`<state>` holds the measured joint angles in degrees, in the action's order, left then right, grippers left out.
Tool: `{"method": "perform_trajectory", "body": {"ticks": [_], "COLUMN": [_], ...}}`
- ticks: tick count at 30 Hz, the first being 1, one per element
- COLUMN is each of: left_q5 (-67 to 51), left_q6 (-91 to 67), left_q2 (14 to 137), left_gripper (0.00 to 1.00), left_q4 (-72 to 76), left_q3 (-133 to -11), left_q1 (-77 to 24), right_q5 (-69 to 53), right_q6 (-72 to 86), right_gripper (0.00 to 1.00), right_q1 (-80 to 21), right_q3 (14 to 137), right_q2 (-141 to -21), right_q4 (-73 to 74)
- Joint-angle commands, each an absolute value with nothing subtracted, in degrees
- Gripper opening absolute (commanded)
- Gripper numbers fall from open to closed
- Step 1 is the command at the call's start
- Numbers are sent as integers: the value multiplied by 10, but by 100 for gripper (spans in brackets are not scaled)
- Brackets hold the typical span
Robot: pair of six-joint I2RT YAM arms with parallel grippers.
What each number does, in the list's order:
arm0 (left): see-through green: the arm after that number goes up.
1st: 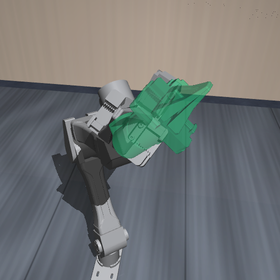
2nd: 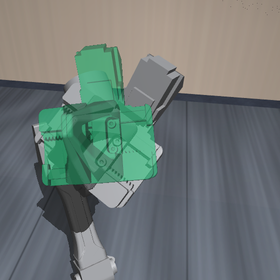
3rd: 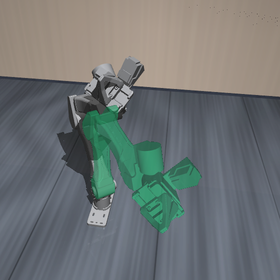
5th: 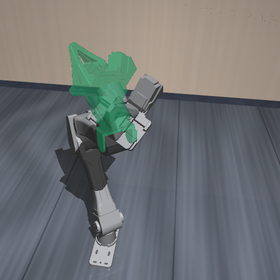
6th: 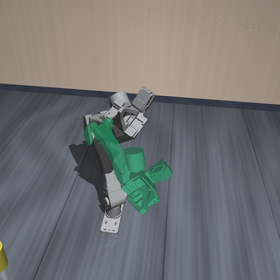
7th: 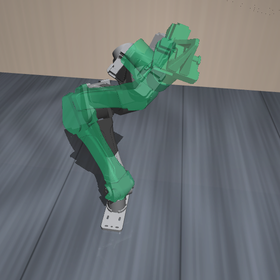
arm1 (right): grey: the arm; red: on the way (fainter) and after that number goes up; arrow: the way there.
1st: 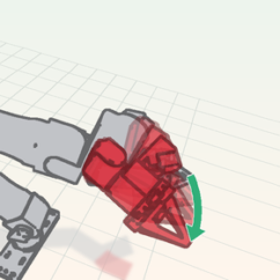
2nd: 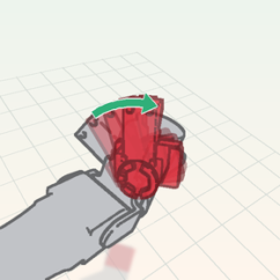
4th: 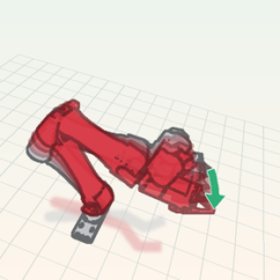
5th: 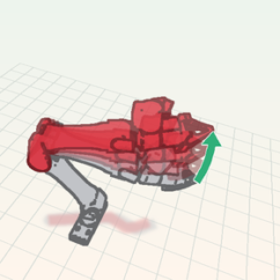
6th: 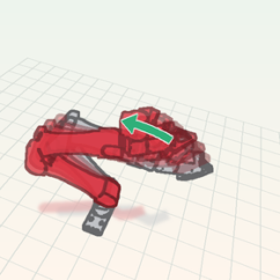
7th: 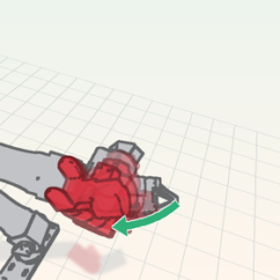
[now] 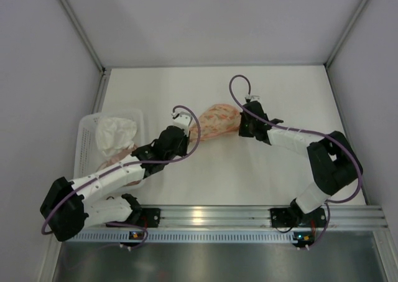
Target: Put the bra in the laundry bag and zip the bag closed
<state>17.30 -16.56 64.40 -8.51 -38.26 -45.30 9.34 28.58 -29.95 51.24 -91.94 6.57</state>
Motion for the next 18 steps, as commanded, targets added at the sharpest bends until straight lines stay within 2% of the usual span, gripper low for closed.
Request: {"method": "perform_trajectory", "body": {"ticks": [1, 11, 18], "left_q5": [212, 200, 169], "left_q6": [-178, -171, -163], "left_q2": [621, 555, 562], "left_gripper": [0, 0, 0], "left_q4": [-116, -109, -104], "left_q3": [-400, -371, -376], "left_q1": [-442, -439, -439], "right_q5": [160, 169, 100], "right_q6": [273, 228, 222], "right_gripper": [0, 0, 0], "right_q1": [-279, -224, -217], "right_q3": [506, 505, 510], "right_q2": [-885, -842, -825], "right_q4": [69, 62, 69]}}
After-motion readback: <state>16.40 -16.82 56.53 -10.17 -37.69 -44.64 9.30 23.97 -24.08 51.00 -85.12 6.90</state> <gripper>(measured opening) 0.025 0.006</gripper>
